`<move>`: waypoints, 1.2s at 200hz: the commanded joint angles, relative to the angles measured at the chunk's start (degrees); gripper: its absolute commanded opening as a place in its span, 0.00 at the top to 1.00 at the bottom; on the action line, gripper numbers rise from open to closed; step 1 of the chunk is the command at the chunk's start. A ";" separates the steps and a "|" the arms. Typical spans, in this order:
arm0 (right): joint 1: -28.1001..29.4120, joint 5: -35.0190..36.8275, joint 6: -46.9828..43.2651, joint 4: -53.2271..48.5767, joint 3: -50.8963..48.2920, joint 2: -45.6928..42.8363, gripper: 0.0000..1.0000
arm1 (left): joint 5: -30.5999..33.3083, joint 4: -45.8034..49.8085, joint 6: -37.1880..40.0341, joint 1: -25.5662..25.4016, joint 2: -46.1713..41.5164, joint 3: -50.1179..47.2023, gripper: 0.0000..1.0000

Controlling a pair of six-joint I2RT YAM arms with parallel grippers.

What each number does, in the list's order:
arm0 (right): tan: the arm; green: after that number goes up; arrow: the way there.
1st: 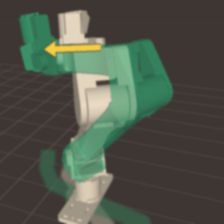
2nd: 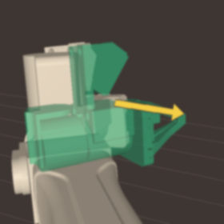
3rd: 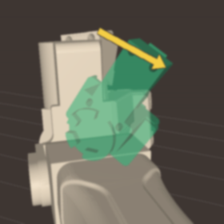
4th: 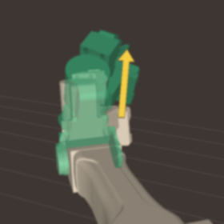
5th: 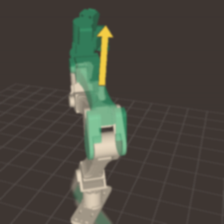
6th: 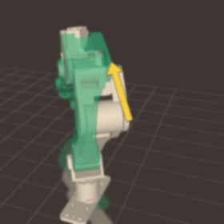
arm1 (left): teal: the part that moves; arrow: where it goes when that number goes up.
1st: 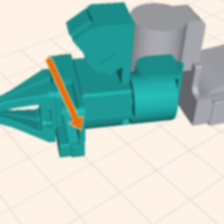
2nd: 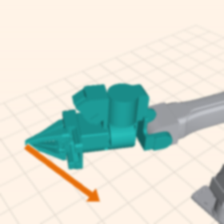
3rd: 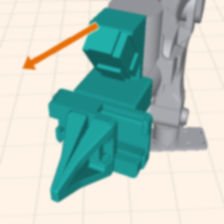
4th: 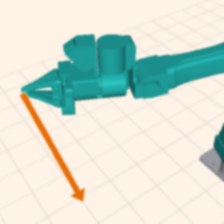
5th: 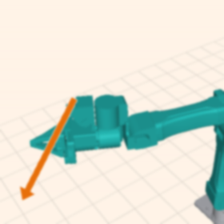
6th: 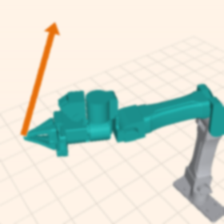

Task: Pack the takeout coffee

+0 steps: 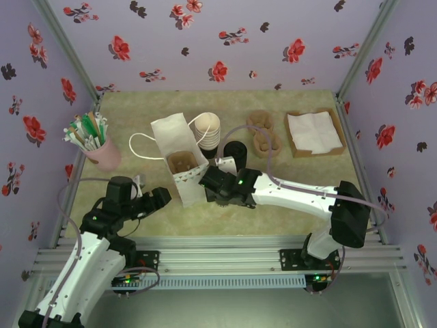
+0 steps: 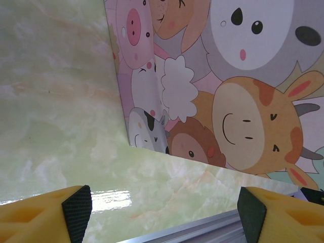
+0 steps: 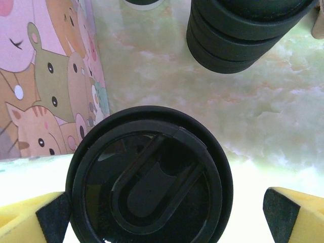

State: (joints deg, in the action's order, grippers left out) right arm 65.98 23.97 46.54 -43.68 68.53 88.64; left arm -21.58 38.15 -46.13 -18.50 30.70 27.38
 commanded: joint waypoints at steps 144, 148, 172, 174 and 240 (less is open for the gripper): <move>0.47 1.79 0.83 -7.76 -2.06 -4.67 0.01 | 0.58 -0.87 1.11 -0.31 0.29 0.77 0.22; 0.46 1.64 0.83 -7.84 -2.16 -4.77 0.01 | 0.58 -0.83 1.12 -0.23 0.37 0.75 0.22; 0.55 1.43 0.91 -8.48 -2.61 -4.98 0.01 | 0.58 -0.71 1.19 -0.33 0.28 0.90 0.22; 0.49 1.43 0.98 -8.63 -2.64 -5.04 0.01 | 0.58 -0.71 1.21 -0.31 0.27 0.85 0.22; 1.12 1.17 1.44 -10.79 -3.76 -6.71 0.01 | 0.49 -0.40 1.12 -0.36 0.12 1.16 0.23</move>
State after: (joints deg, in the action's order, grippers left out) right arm 66.41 23.99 46.76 -51.86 65.52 83.26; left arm -21.56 38.13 -46.15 -18.50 30.96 27.38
